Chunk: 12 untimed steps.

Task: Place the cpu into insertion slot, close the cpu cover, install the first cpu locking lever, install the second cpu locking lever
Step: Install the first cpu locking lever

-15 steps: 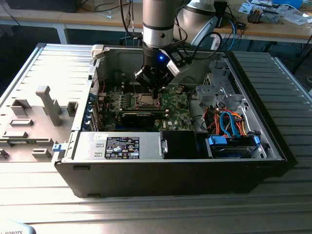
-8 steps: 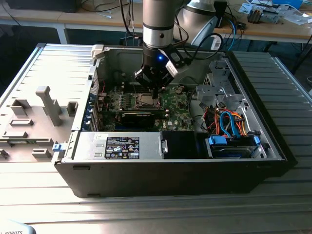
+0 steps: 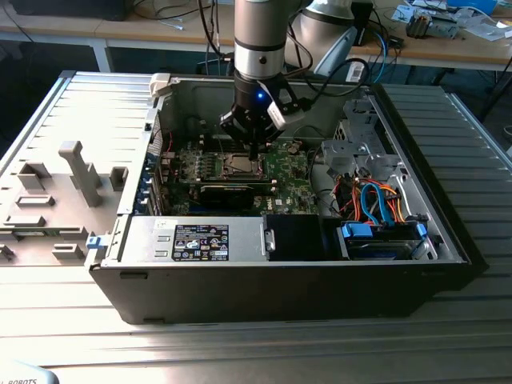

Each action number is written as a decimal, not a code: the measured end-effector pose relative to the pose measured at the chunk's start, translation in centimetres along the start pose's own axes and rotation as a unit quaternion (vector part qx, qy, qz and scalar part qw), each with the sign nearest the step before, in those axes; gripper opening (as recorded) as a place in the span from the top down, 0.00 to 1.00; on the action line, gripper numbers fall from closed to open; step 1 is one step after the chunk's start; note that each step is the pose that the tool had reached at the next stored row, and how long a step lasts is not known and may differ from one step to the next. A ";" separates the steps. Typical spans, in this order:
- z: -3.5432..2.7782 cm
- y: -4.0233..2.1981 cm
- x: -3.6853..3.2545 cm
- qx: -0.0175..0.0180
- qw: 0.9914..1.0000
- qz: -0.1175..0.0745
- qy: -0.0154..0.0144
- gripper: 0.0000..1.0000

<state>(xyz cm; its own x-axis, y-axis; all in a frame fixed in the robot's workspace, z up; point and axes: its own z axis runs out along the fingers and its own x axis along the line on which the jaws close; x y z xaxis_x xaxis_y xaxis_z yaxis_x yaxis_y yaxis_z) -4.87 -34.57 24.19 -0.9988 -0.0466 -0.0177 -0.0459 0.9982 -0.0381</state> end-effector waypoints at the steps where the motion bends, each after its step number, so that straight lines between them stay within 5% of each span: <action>1: 0.00 0.00 0.00 -0.001 1.000 0.010 0.000 0.89; 12: -0.22 -0.01 0.01 -0.002 1.000 0.014 0.000 0.89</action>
<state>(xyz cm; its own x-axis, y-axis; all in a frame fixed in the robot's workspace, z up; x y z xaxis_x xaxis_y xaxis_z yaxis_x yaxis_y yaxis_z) -4.88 -34.57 24.42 -0.9997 -0.0189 -0.0178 -0.0183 0.9993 -0.0340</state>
